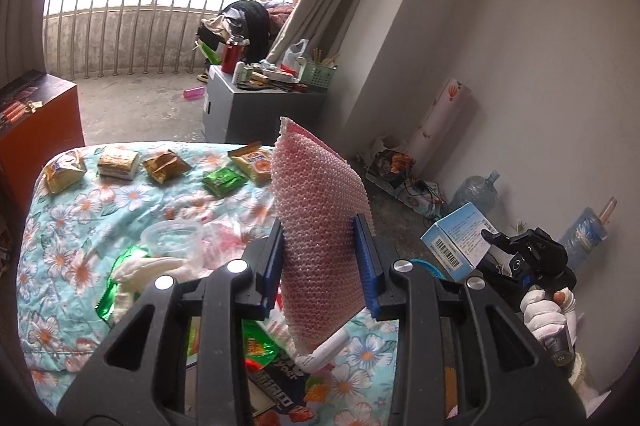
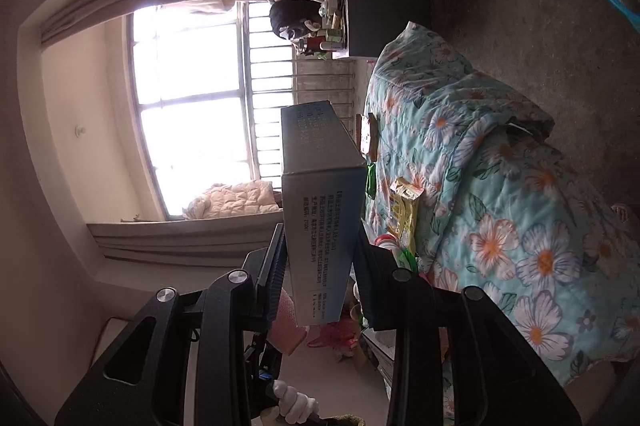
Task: Collect trash
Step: 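Carry pad and box over the blue wastebasket and open both tools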
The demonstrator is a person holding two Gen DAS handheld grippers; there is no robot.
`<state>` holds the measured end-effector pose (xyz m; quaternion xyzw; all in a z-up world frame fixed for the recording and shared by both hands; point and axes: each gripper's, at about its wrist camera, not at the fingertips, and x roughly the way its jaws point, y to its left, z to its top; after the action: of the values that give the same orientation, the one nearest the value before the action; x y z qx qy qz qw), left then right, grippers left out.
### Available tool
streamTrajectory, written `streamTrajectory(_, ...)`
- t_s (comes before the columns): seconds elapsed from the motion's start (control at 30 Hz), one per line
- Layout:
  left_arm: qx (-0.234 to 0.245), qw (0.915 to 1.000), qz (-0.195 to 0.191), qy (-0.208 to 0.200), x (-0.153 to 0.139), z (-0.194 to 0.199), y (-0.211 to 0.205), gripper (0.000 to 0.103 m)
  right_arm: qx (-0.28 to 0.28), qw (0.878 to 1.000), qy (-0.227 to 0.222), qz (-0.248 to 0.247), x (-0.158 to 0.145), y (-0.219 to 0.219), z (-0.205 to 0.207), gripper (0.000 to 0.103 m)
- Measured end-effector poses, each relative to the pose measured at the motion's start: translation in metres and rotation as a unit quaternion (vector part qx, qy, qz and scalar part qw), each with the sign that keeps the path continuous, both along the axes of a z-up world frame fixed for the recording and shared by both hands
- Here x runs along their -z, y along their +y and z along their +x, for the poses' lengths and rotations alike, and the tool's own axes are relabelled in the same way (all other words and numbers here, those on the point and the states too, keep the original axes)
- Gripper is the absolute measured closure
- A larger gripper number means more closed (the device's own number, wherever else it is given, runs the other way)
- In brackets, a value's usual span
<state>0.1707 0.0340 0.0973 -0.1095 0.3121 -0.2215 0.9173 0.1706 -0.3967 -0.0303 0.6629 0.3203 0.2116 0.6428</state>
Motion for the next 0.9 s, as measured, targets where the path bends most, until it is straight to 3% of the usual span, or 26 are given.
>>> streamTrajectory(0.2,0.083,0.9960,0.021,0.023,-0.001,0.030,-0.098,0.072,0.070,0.997,0.009,-0.006,0.022,-0.064,-0.045,0.072)
streamTrajectory(0.43,0.181,0.9782,0.078,0.063,0.028,0.063,-0.249,0.072,0.174,0.983,0.046,-0.044,0.057,-0.142,-0.092,0.072)
streamTrajectory(0.53,0.216,0.9668,0.114,0.075,0.051,0.072,-0.315,0.072,0.213,0.971,0.076,-0.083,0.074,-0.171,-0.106,0.072)
streamTrajectory(0.73,0.274,0.9413,0.150,0.129,0.118,0.097,-0.430,0.071,0.257,0.952,0.141,-0.088,0.132,-0.216,-0.107,0.072)
streamTrajectory(0.9,0.298,0.9223,0.177,0.171,0.183,0.116,-0.499,0.071,0.273,0.937,0.190,-0.107,0.172,-0.247,-0.087,0.071)
